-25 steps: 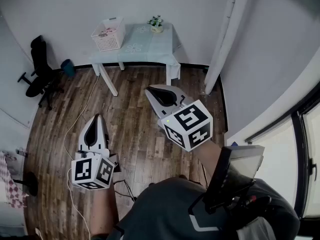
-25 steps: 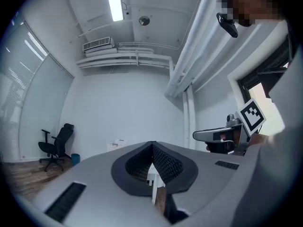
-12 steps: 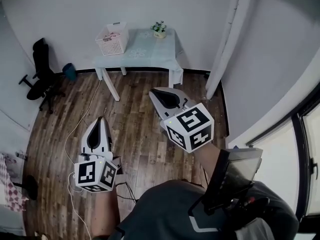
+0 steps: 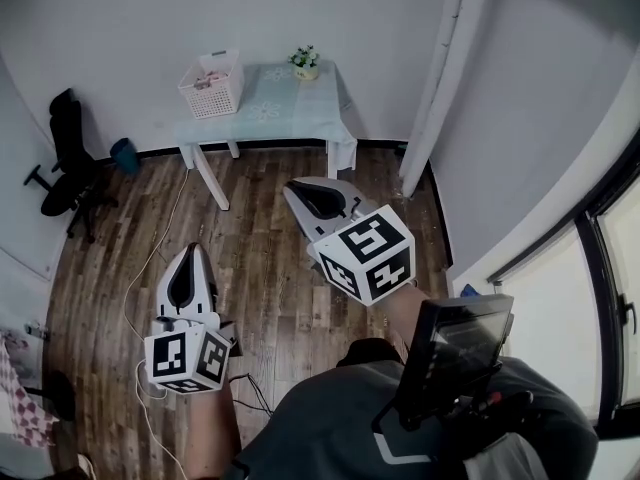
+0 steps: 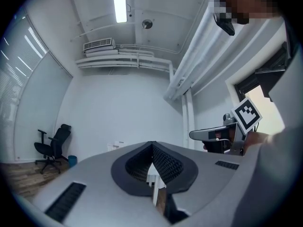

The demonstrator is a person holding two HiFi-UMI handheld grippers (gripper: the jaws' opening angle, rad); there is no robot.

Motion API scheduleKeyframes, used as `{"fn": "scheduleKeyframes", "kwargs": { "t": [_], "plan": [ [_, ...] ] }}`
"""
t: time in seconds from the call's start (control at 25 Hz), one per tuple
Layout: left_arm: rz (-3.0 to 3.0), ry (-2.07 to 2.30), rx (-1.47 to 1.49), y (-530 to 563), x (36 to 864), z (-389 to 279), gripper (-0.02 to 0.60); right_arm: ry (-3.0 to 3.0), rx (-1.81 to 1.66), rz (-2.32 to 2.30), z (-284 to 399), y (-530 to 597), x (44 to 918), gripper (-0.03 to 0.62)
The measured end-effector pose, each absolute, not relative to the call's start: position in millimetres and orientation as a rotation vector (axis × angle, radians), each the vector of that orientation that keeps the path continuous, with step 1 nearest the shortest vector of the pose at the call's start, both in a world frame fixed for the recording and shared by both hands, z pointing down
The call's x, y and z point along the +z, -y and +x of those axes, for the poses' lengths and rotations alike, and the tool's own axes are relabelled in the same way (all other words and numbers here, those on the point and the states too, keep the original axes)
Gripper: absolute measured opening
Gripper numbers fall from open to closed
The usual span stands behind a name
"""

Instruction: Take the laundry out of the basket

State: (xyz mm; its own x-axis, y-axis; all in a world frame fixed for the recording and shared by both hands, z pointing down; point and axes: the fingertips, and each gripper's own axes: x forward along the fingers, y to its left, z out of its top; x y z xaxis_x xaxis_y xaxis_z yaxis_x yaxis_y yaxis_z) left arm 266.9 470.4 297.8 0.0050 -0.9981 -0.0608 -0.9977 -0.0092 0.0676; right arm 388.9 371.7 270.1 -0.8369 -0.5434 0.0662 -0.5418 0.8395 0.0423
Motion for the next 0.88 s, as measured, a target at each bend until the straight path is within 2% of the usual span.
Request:
{"fn": "scheduleKeyframes", "kwargs": {
  "t": [0.4, 0.88],
  "plan": [
    [2.204, 2.212, -0.14, -443, 299, 242, 0.008, 2.956, -0.015, 0.826, 359, -344, 271, 0.017],
    [2.116, 2.374, -0.117, -339, 286, 185, 0.008, 3.021, 0.003, 0.728, 299, -230, 265, 0.017]
  ]
}}
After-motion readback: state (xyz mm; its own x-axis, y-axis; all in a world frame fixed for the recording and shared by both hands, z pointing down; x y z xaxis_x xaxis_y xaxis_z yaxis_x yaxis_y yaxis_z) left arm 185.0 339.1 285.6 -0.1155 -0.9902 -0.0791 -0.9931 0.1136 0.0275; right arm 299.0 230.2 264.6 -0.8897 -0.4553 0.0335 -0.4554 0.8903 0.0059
